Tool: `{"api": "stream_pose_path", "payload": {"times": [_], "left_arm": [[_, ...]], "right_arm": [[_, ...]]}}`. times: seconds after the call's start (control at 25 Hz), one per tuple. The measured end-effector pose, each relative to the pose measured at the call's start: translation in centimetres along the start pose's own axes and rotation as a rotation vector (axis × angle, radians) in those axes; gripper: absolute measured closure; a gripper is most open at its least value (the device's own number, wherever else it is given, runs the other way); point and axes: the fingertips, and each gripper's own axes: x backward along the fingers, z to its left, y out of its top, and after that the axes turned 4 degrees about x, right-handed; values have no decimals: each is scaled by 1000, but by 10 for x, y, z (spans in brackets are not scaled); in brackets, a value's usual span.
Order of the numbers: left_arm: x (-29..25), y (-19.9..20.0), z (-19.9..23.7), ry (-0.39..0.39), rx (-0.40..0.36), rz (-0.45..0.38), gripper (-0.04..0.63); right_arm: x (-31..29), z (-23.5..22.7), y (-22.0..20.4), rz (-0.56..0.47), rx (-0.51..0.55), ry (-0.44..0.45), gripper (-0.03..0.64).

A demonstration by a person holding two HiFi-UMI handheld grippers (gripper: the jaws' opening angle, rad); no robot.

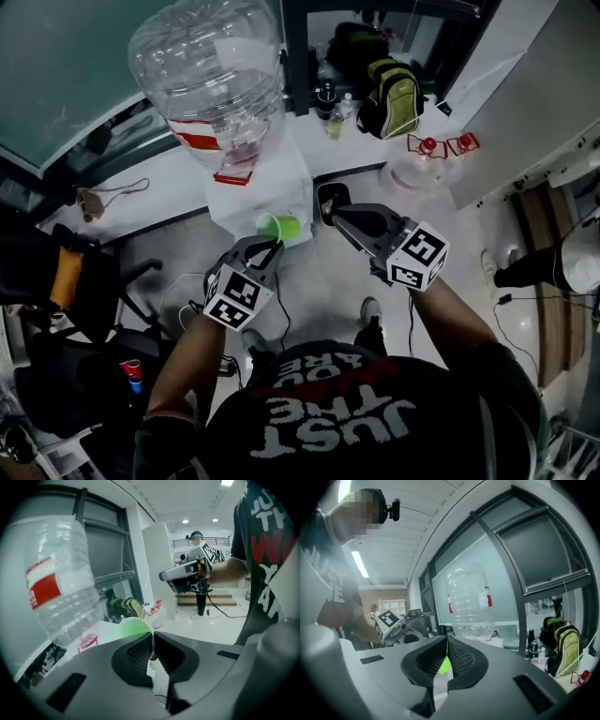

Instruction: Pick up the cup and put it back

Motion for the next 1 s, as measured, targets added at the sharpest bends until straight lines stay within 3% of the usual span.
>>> {"api": "stream_pose_path", "payload": {"times": [0.12, 0.4, 0.72, 1.0], "left_arm": [[-64, -43, -12, -54, -22, 86, 572], [-199, -190, -52, -174, 74, 265, 572], [-337, -373, -64, -124, 134, 422, 572], [-416, -531, -56, -11, 78, 550, 572]], "right_arm": [[-3, -30, -51, 28, -27, -25, 583], [-10, -73, -202, 111, -91, -56, 583], [-23, -115, -384, 127, -126, -38, 583], [-35, -136, -535, 146, -144, -32, 583]]}}
